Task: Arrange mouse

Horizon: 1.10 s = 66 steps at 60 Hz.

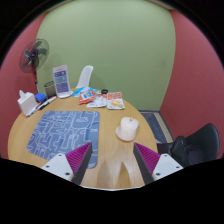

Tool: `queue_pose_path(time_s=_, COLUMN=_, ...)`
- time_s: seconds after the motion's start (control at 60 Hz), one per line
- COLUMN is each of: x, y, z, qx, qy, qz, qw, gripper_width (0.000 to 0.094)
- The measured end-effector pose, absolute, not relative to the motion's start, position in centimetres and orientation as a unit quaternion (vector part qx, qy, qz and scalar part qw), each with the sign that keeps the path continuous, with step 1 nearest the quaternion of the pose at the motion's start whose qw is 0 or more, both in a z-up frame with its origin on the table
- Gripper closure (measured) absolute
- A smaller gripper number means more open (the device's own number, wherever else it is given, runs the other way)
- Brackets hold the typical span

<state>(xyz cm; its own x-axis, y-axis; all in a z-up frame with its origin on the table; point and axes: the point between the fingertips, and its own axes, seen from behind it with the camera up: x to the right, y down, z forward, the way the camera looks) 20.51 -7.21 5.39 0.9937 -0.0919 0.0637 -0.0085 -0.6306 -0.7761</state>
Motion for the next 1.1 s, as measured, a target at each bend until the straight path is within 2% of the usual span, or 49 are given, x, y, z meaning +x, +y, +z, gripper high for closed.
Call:
queue_pose_path(time_s=0.217, x=25.7, y=1.0, z=1.7, qx=-0.901, qy=0.064, qz=-0.044, qw=0.426, gripper_width=0.0100)
queue_pose_path(time_s=0.383, x=26.6, y=4.7, z=-0.3, qx=-0.901, qy=0.088, qz=-0.029, qw=0.424, gripper_width=0.0111)
queue_pose_path(time_s=0.45, x=26.8, y=5.7, z=-0.8, qx=-0.902, qy=0.087, qz=-0.031, qw=0.423, gripper_width=0.0175)
queue_pose_path(time_s=0.55, x=27.3, y=6.8, z=-0.8, qx=-0.899, qy=0.072, qz=-0.052, qw=0.429, gripper_width=0.0342)
queue_pose_path(time_s=0.567, x=27.1, y=7.0, z=-0.9, qx=-0.899, qy=0.068, qz=-0.049, qw=0.431, gripper_width=0.0401)
queue_pose_path(time_s=0.7, x=27.1, y=7.2, z=-0.7, qx=-0.894, qy=0.050, qz=-0.061, qw=0.440, gripper_width=0.0475)
queue_pose_path(time_s=0.817, x=27.1, y=6.9, z=-0.5, qx=-0.899, qy=0.056, qz=-0.065, qw=0.429, gripper_width=0.0540)
queue_pose_path(time_s=0.883, x=27.8, y=6.5, z=1.0, qx=-0.895, qy=0.068, qz=-0.083, qw=0.434, gripper_width=0.0553)
queue_pose_path(time_s=0.933, x=28.3, y=6.3, z=3.3, qx=-0.886, qy=0.075, qz=-0.097, qw=0.447, gripper_width=0.0554)
queue_pose_path(time_s=1.1, x=24.0, y=6.0, z=16.9, qx=-0.834, qy=0.092, qz=-0.075, qw=0.538, gripper_width=0.0555)
